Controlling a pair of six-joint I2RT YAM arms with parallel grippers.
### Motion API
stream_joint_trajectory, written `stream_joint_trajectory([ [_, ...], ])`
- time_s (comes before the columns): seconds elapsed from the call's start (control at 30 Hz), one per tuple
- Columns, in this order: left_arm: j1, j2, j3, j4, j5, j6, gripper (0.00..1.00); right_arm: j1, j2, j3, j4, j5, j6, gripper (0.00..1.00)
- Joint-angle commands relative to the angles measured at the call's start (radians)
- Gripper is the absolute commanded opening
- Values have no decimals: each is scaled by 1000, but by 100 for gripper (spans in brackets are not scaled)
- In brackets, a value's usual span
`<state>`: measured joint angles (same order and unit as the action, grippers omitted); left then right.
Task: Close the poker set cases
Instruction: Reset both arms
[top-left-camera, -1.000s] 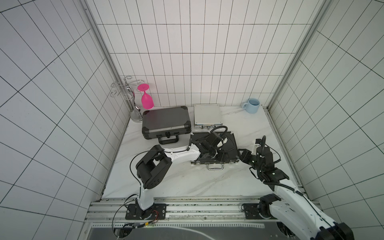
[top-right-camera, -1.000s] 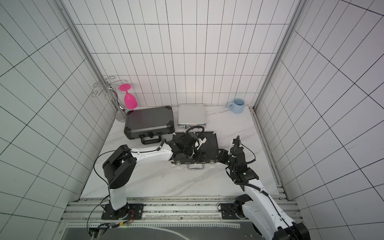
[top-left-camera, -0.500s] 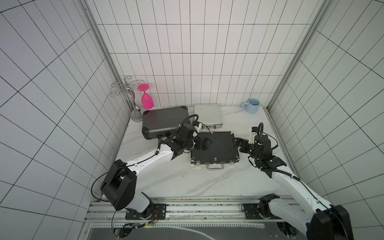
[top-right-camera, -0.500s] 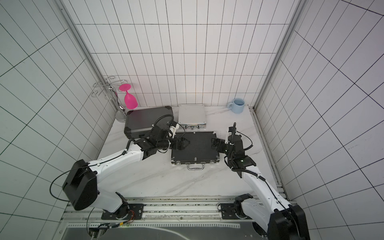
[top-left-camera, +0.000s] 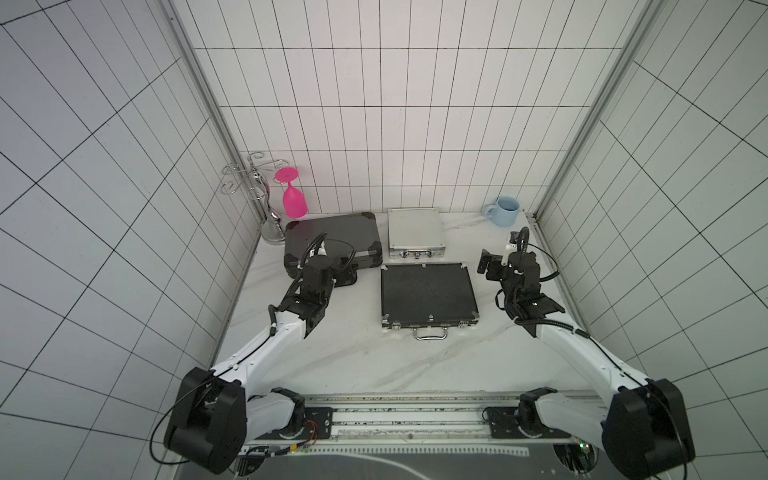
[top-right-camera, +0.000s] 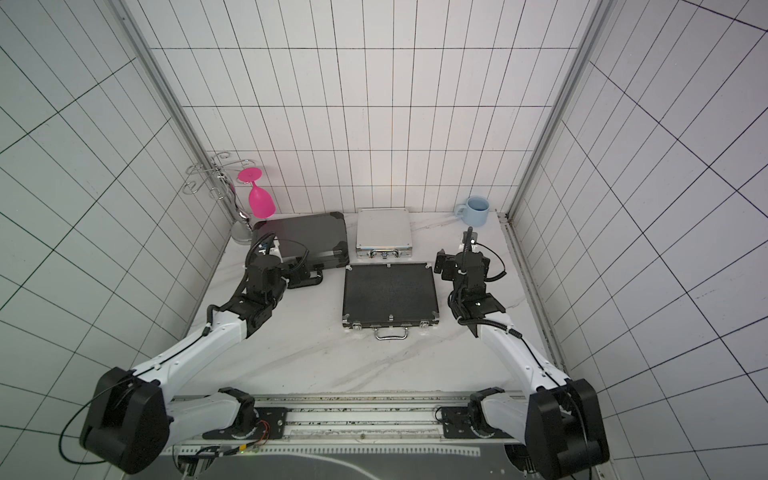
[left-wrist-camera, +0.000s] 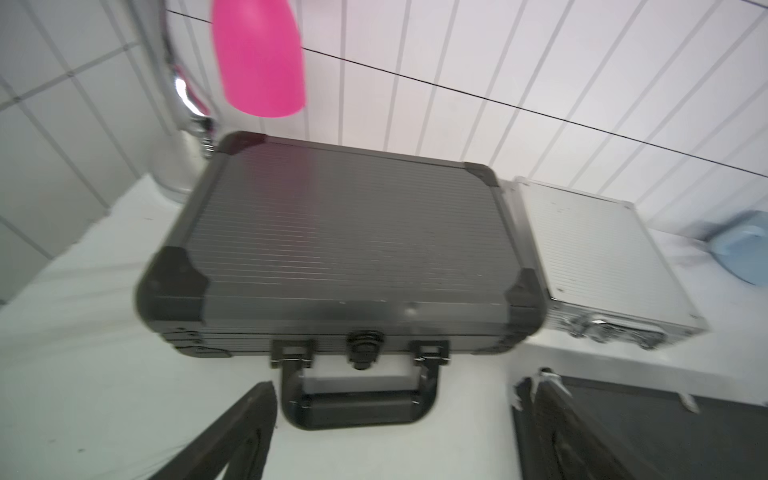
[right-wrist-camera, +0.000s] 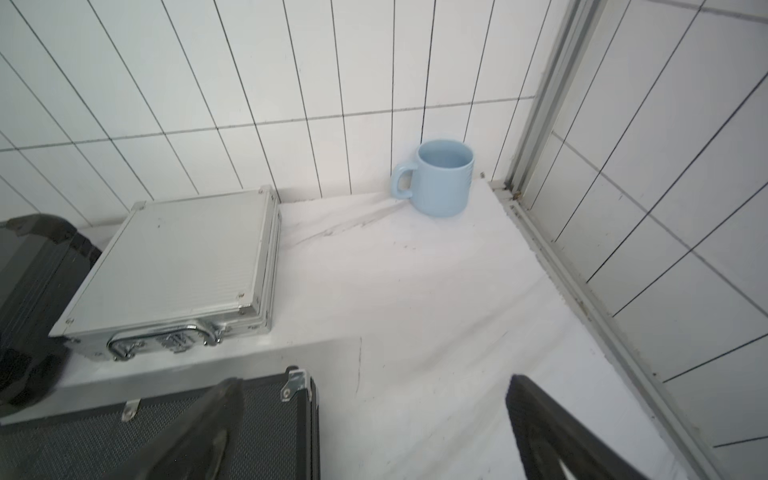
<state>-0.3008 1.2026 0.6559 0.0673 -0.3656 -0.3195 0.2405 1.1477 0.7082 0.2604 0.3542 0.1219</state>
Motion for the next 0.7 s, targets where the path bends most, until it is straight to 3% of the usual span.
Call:
stream_joint_trajectory([
  [0.0,40,-24,-101,215,-131,178,98,-49,-25,-74,189,60,-75,100],
  [0.07,42,-32,-152,270,-176,269,98,-82,-18,-101,227,40,-90,100],
  [0.13,52,-22,-183,293,-223,286,98,-116,-1,-115,240,43,-81,100],
  [0.27,85,31,-284,495,-208,320,98,-168,16,-200,343,-24,-50,100],
  [0.33,115,53,-330,614,-140,306,98,-190,28,-235,388,-49,-48,100],
  [0.67,134,283,-402,1034,-61,336,98,-296,134,-483,905,-188,-46,100],
])
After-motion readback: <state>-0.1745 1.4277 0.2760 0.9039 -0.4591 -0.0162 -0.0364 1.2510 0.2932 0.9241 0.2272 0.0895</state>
